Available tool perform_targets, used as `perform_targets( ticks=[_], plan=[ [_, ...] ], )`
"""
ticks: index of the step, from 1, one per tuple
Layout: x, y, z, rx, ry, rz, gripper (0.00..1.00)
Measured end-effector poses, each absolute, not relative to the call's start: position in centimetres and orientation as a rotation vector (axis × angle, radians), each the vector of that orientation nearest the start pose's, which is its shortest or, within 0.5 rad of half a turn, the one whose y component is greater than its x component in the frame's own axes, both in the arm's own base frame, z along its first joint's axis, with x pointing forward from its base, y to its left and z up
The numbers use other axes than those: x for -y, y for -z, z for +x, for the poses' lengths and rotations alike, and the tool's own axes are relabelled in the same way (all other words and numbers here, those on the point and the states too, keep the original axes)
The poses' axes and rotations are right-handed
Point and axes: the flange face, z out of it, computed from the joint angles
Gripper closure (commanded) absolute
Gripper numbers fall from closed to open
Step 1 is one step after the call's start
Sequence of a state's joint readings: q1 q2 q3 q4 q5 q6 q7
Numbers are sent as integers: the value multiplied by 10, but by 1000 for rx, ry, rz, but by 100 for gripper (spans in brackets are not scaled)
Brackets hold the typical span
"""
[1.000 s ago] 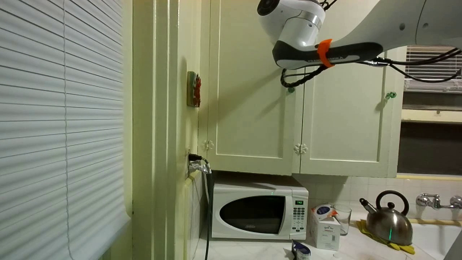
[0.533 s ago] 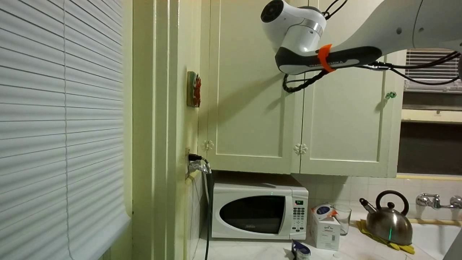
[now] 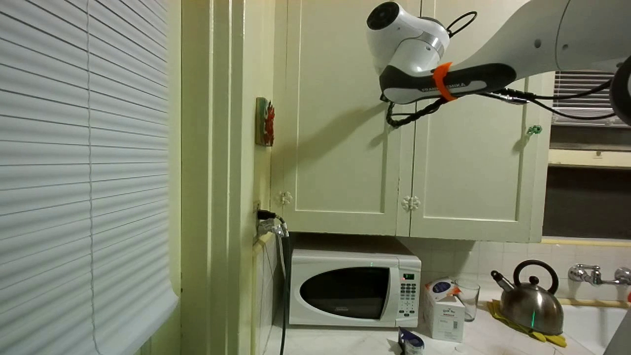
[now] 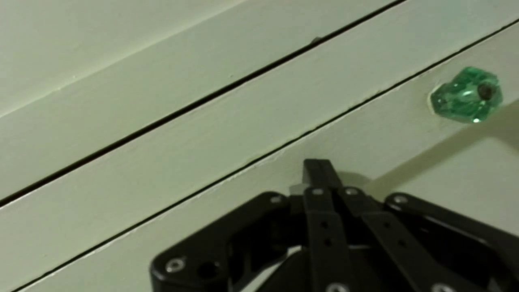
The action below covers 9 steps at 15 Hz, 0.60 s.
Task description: Close the cupboard door
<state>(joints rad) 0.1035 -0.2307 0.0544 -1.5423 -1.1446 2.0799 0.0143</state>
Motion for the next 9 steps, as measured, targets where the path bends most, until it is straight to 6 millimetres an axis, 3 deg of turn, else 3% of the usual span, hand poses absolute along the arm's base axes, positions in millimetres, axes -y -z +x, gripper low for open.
perform_targets(
  ticks=[9],
  plan=[
    [-29,-856,490,-308,-880,1897,100]
  ],
)
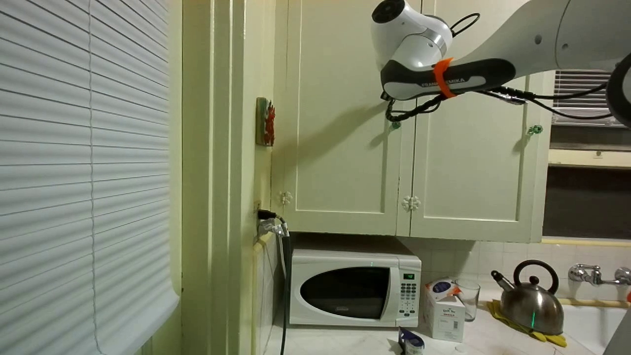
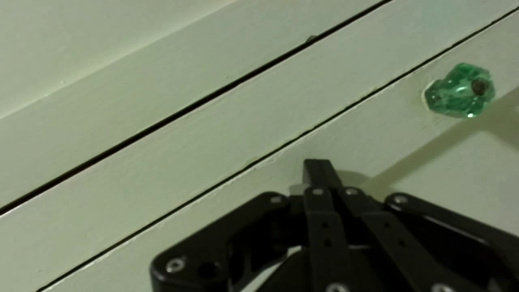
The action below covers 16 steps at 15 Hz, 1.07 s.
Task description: Close the cupboard door
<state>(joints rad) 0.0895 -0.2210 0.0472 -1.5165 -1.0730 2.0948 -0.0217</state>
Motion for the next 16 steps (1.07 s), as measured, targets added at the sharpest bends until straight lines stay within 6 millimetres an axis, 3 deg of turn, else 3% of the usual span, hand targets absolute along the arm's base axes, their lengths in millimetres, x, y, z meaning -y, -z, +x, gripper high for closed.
perform_targets(
  ticks=[6,9,10,11,13,16],
  plan=[
    [-26,-857,493,-328,-872,1894,100],
    [-23,-858,487,-438,-784,1934,100],
    [-22,-858,483,-479,-752,1969,74],
    [-20,-861,474,-518,-710,2001,73],
    [-17,-871,445,-593,-642,2079,60],
    [-10,-889,375,-685,-540,2210,37]
  ],
)
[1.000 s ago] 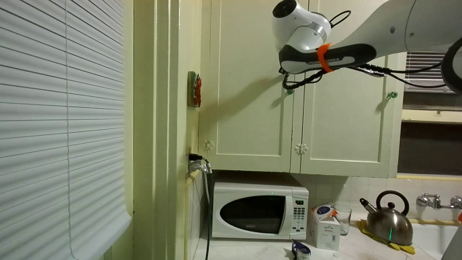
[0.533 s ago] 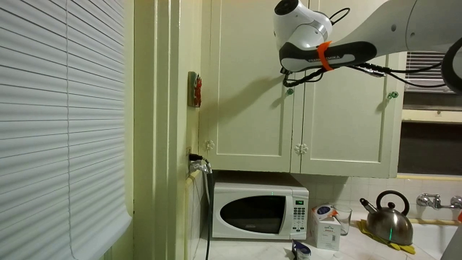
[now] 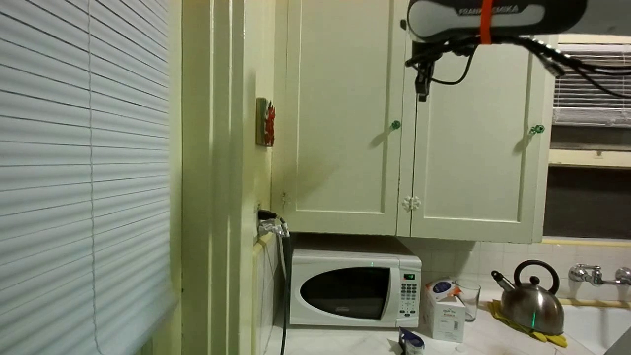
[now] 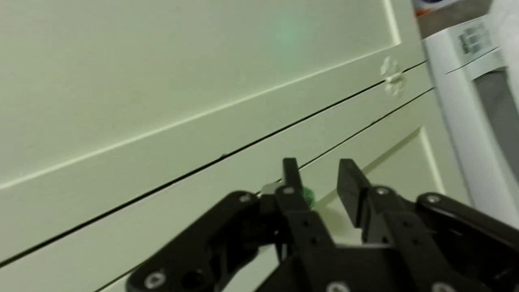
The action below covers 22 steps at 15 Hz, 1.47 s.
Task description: Close the cupboard door
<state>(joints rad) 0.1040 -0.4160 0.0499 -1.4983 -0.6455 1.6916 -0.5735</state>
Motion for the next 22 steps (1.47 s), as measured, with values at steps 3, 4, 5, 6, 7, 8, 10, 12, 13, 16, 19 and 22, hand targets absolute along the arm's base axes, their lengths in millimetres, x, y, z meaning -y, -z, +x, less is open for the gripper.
perform_targets(
  ticks=[3,4,5,6,7,8,10,12,13,16,19,22],
  plan=[
    [-7,-887,300,-743,-437,2365,13],
    [-8,-880,277,-756,-392,2418,6],
    [-9,-870,257,-753,-341,2469,1],
    [-12,-859,238,-730,-293,2515,0],
    [-16,-846,221,-695,-249,2555,0],
    [-19,-830,209,-656,-211,2589,0],
    [-27,-797,196,-582,-159,2641,0],
    [-31,-758,193,-522,-91,2681,0],
    [-33,-737,194,-501,-48,2697,0],
    [-35,-671,201,-443,73,2709,0],
    [-30,-605,225,-398,55,2720,0],
    [-9,-539,256,-341,-28,2719,0]
  ],
)
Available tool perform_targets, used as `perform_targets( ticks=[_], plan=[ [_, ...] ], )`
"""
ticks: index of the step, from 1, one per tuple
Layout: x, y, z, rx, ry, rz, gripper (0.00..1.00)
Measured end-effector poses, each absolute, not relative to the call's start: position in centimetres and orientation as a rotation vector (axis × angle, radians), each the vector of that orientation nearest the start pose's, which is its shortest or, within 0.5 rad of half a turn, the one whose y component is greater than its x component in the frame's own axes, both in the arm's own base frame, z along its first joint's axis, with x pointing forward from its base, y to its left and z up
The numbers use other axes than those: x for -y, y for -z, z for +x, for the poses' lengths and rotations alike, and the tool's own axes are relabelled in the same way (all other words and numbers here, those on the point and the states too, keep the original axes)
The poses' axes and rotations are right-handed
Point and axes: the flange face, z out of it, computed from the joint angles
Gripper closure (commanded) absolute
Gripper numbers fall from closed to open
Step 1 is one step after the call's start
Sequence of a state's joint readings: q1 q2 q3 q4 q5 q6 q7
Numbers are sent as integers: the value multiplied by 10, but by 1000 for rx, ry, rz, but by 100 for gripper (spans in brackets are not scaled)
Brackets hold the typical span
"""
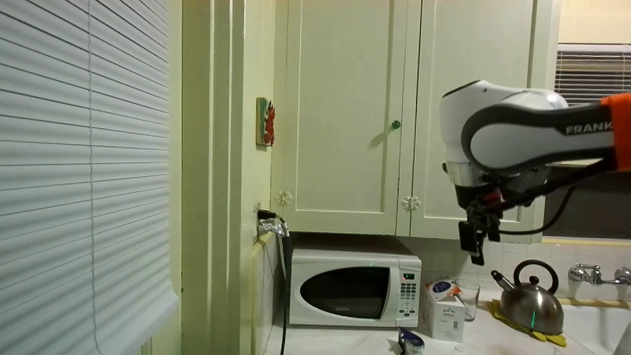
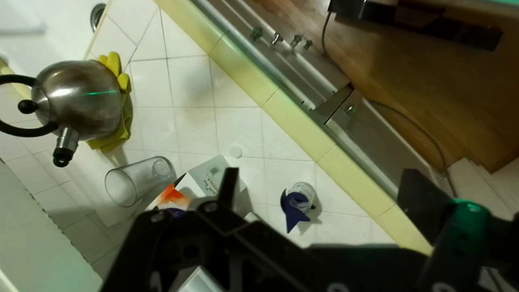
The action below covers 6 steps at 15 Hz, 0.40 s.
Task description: Close the cupboard door
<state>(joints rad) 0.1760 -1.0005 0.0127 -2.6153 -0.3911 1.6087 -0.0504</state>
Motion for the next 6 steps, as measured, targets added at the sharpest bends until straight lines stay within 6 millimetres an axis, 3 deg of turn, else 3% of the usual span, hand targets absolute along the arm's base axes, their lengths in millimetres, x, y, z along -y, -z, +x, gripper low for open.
perform_targets(
  ticks=[3,6],
  plan=[
    [24,-505,287,304,265,-3551,0],
    [33,-499,295,267,268,-3547,0]
  ],
)
